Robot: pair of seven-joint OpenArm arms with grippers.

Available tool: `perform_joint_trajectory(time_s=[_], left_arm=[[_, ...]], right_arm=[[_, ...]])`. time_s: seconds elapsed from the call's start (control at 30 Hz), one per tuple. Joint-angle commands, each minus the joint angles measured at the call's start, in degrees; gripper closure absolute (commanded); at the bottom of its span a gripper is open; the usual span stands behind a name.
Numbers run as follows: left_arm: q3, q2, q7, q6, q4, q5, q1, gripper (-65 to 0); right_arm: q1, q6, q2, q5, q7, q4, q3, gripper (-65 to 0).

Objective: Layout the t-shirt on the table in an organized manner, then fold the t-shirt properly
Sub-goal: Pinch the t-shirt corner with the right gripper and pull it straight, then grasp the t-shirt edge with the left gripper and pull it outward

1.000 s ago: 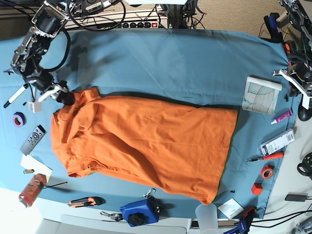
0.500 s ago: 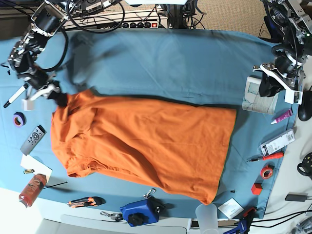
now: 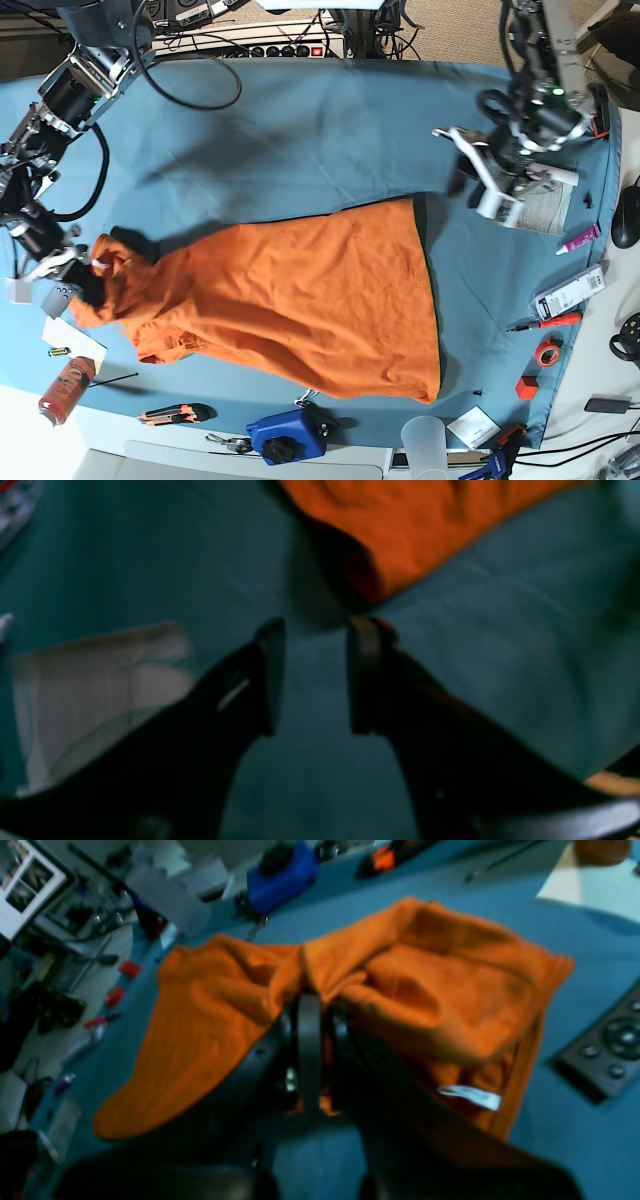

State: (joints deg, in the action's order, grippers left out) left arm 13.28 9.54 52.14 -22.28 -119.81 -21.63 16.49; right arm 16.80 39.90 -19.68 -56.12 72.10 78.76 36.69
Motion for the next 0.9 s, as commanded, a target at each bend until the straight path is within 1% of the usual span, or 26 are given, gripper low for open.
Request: perform_joint_trajectory(time_s=[0.0, 0.03, 0.13, 0.23, 0.4, 0.53, 0.63, 0.67, 0.7, 0.73, 0.77, 0.8, 0.87], left_arm=[[-1.9, 0.3, -2.1, 1.3, -0.9, 0.2, -0.3, -24.6], [-4.0, 0.3, -2.6, 2.7, -0.8, 1.0, -0.3, -24.6], [-9.5, 0.1, -3.3, 4.5, 1.2, 4.2, -1.5, -24.6], [-12.6, -1.0, -3.3, 6.8, 7.0, 5.9, -4.5, -24.6], [-13.0, -3.8, -2.8, 7.6, 17.3, 5.8, -10.3, -24.6], [-13.0, -4.1, -2.8, 7.4, 19.3, 2.7, -11.9, -24.6], [-13.0, -4.1, -3.8, 7.6, 19.7, 2.4, -12.3, -24.3], [-13.0, -4.1, -3.8, 8.2, 19.7, 2.4, -12.5, -22.1], [-13.0, -4.1, -3.8, 9.1, 19.7, 2.4, -12.7, -18.0], [-13.0, -4.1, -3.7, 9.7, 19.7, 2.5, -12.9, -12.2], [-13.0, -4.1, -3.7, 9.8, 19.7, 2.8, -12.9, -4.5], [-13.0, -4.1, -3.4, 9.8, 19.7, 3.0, -12.9, 0.0], [-12.7, -4.1, -0.9, 9.8, 19.3, 3.3, -12.8, 0.0]], right_arm=[[1.0, 0.1, -1.1, -1.2, -1.2, 1.0, -0.9, 0.0], [1.0, 0.1, -1.1, -0.9, -1.2, 1.0, -1.7, 0.0], [1.0, 0.1, -1.1, -0.4, -1.2, 1.0, -2.7, 0.0], [1.0, 0.1, -1.1, -0.3, -1.1, 1.0, -2.6, 0.0], [1.0, 0.1, -1.1, -0.3, 0.1, 1.0, -2.0, 0.0], [1.0, 0.1, -1.1, 0.3, 0.9, 1.0, -1.7, 0.0], [1.0, 0.1, -1.1, 0.2, 1.2, 1.0, -1.7, 0.0], [1.0, 0.1, -1.1, 0.2, 1.3, 1.0, -1.7, 0.0], [1.0, 0.1, -1.1, 0.2, 1.3, 1.0, -1.7, 0.0], [1.0, 0.1, -1.1, 0.2, 1.4, 1.0, -1.7, 0.0], [1.0, 0.1, -1.1, -0.4, 1.7, 1.0, -1.7, 0.0], [1.0, 0.1, -1.1, -1.4, 2.5, 1.0, -1.6, 0.0], [1.0, 0.1, -1.1, -5.2, 6.1, 1.0, -0.7, 0.0]])
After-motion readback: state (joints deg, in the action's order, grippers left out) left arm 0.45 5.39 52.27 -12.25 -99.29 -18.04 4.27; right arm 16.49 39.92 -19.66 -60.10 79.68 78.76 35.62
